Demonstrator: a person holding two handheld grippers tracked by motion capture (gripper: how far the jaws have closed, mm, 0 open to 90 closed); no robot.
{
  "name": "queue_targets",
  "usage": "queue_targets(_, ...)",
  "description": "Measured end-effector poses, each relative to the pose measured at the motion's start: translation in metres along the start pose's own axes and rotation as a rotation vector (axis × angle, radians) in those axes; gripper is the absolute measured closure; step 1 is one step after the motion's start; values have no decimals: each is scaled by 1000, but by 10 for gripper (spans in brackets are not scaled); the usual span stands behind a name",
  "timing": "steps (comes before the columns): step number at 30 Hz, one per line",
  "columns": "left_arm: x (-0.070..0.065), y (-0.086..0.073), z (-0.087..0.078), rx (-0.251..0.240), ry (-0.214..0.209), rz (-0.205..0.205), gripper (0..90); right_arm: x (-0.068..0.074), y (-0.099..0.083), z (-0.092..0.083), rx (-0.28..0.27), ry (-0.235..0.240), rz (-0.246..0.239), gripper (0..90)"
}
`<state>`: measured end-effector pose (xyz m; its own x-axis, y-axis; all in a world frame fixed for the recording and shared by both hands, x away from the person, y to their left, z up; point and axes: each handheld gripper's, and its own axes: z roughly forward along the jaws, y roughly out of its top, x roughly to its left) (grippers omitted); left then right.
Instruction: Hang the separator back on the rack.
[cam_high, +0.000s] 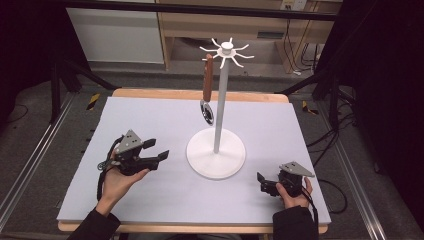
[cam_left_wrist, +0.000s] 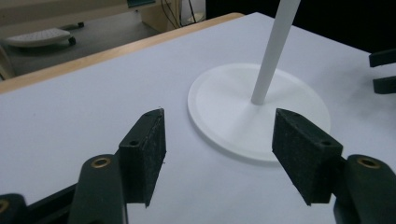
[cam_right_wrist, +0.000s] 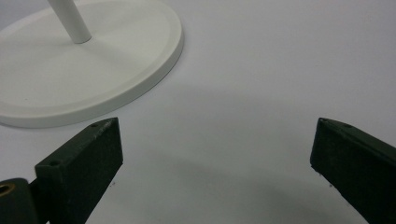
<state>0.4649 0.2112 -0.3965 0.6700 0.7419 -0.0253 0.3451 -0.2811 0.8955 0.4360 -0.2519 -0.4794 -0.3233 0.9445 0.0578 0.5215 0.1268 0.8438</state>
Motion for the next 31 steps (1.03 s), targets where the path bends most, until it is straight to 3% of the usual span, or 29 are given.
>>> queue_targets(3, 8, -13, -2, 7, 12, -24, 339, 0, 0, 0, 0, -5, -1, 29)
queue_targets(7, 24, -32, -4, -3, 35, -93, 336, -2, -1, 1, 9, -18, 0, 27)
queue_targets(10, 35, -45, -5, 32, 77, -104, 332, -2, -2, 1, 17, -23, 10, 27)
queue_targets(13, 43, -53, -9, 30, 94, -136, 324, -4, -2, 0, 16, -35, 4, 26)
queue_targets(20, 57, -71, -19, 61, 179, -138, 316, -6, -4, -2, 40, -62, 14, 21)
queue_targets(31, 79, -84, -26, 102, 267, -161, 297, -14, -8, -5, 60, -100, 31, 15)
